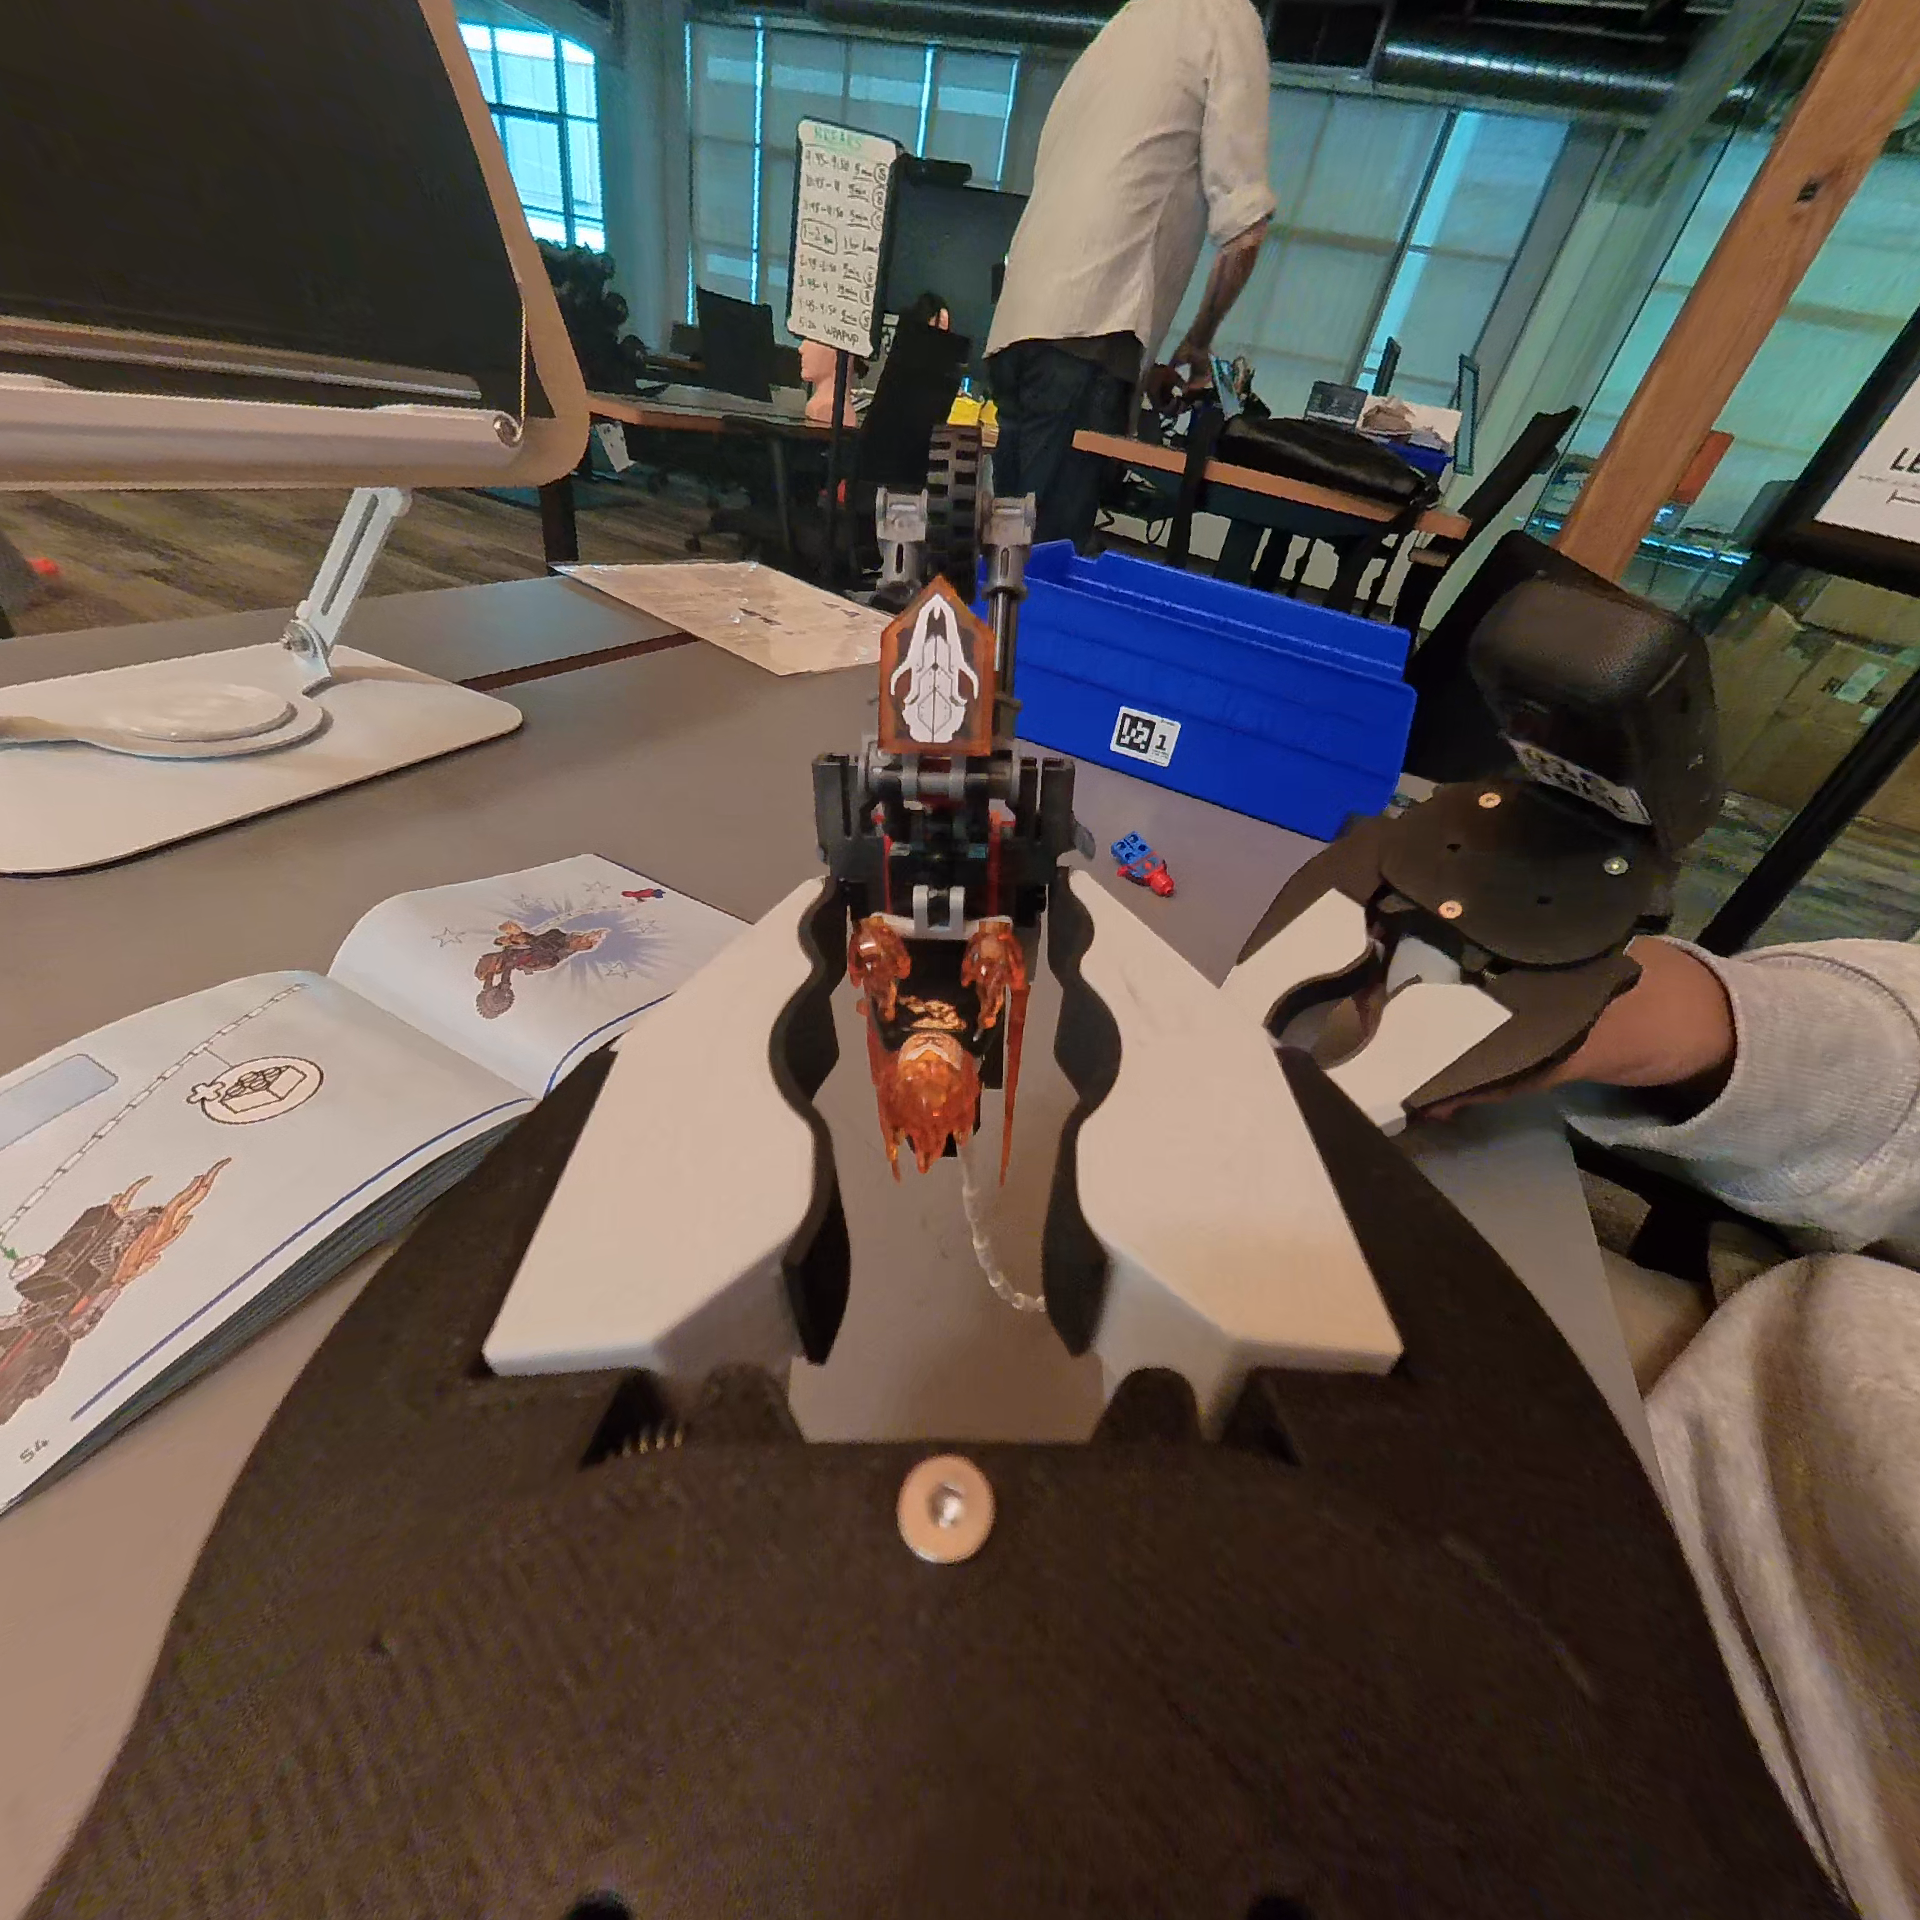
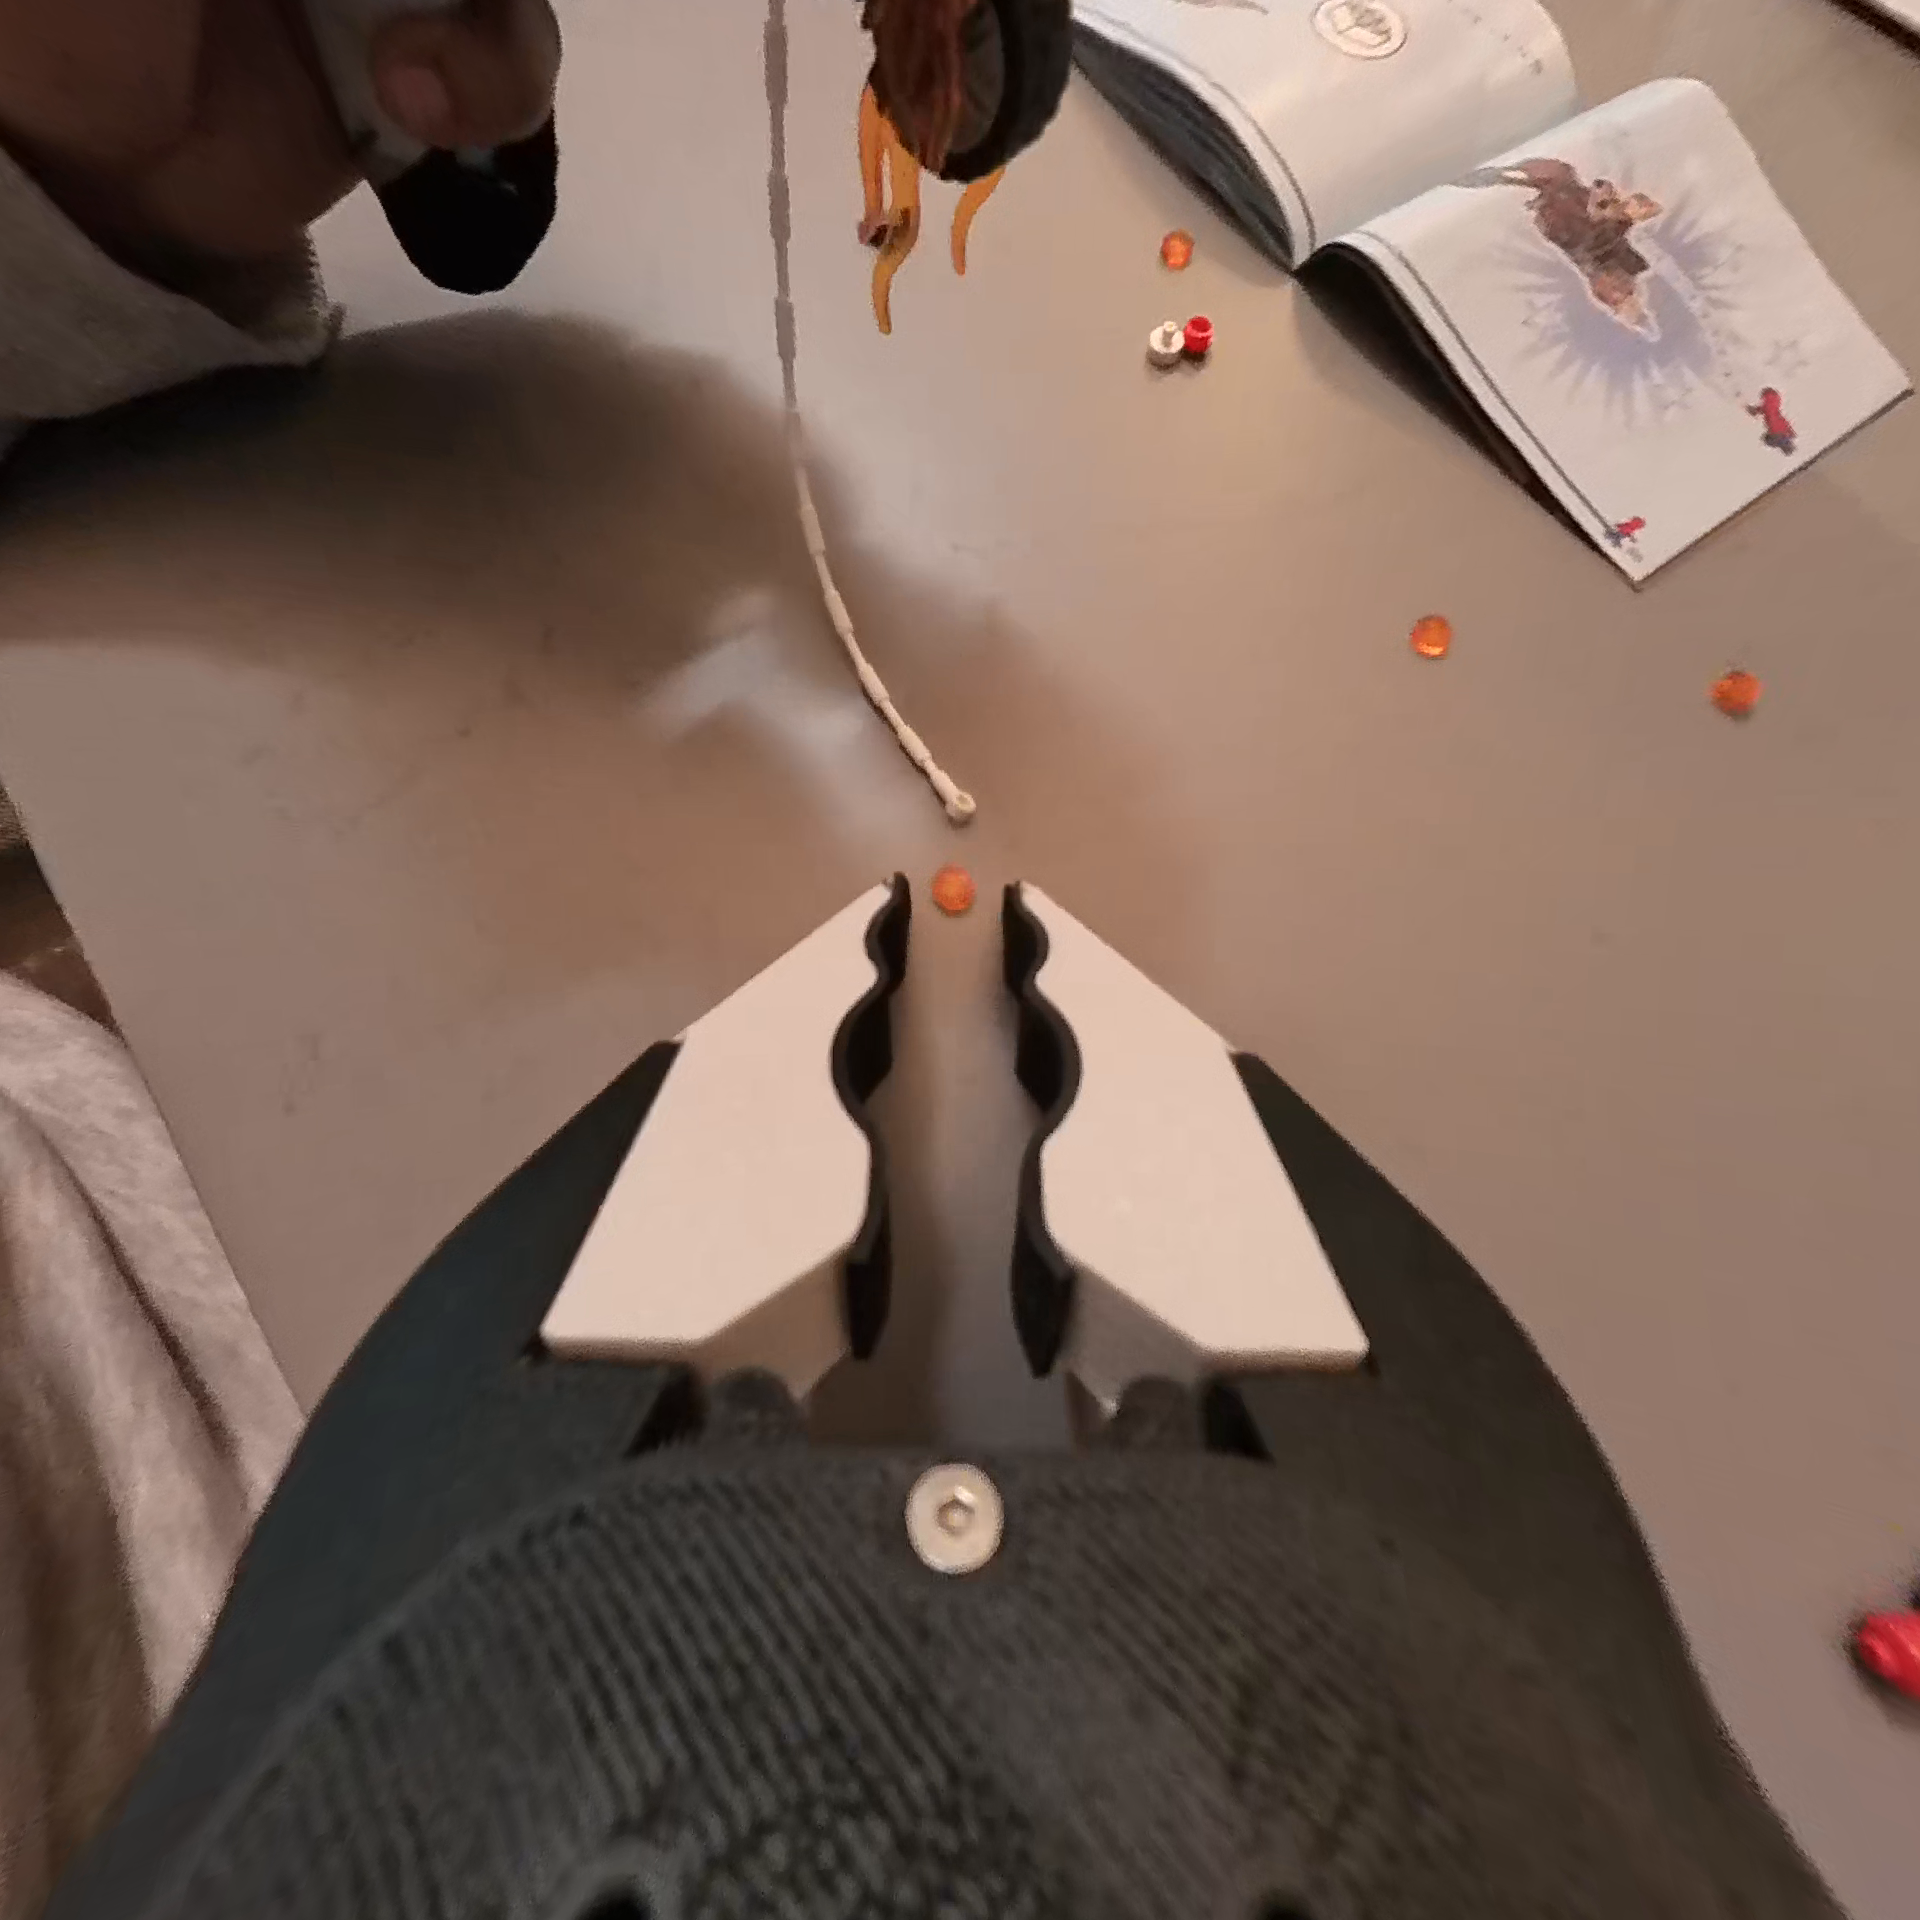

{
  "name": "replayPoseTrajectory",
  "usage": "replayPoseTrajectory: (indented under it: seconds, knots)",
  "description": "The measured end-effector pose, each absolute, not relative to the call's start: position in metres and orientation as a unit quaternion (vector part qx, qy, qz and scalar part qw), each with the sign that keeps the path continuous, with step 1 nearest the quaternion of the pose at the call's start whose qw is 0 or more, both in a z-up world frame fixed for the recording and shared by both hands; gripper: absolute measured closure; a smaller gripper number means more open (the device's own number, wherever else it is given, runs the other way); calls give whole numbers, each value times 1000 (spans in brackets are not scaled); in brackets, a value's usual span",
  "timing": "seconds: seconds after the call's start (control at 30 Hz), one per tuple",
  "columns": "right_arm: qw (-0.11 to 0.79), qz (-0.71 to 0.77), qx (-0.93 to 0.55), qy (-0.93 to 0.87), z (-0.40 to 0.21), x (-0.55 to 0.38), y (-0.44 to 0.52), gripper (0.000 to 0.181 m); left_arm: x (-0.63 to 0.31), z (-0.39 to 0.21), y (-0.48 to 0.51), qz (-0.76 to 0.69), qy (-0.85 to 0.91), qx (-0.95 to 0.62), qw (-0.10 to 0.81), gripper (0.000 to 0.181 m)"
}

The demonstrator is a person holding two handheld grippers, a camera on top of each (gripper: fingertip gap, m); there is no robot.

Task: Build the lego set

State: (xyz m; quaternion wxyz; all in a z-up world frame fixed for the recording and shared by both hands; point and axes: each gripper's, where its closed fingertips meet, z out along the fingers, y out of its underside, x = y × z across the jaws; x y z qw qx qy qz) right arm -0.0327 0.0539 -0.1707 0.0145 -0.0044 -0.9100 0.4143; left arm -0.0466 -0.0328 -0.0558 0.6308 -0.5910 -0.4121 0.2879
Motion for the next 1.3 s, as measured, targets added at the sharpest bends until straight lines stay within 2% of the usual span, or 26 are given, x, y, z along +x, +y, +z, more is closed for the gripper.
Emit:
replayPoseTrajectory:
  seconds: [0.1,0.27,0.47,0.6,0.9,1.3]
  knots:
    - [2,412,-8,-911,-172,-30,49,176,-46,-56,-33,287,-412,-591,632,144]
    - [-10,430,-38,-902,-165,-35,49,176,-46,-55,-31,284,-410,-592,633,144]
    - [20,598,-29,-800,-66,-44,32,176,-45,-57,-23,283,-397,-608,627,144]
    - [65,632,4,-772,-22,-44,16,176,-44,-59,-15,291,-379,-628,615,144]
    - [308,419,175,-836,-54,-51,4,176,-49,-85,-10,327,-376,-694,520,143]
    - [350,292,292,-841,-80,-47,5,176,-52,-109,-4,325,-375,-741,453,143]
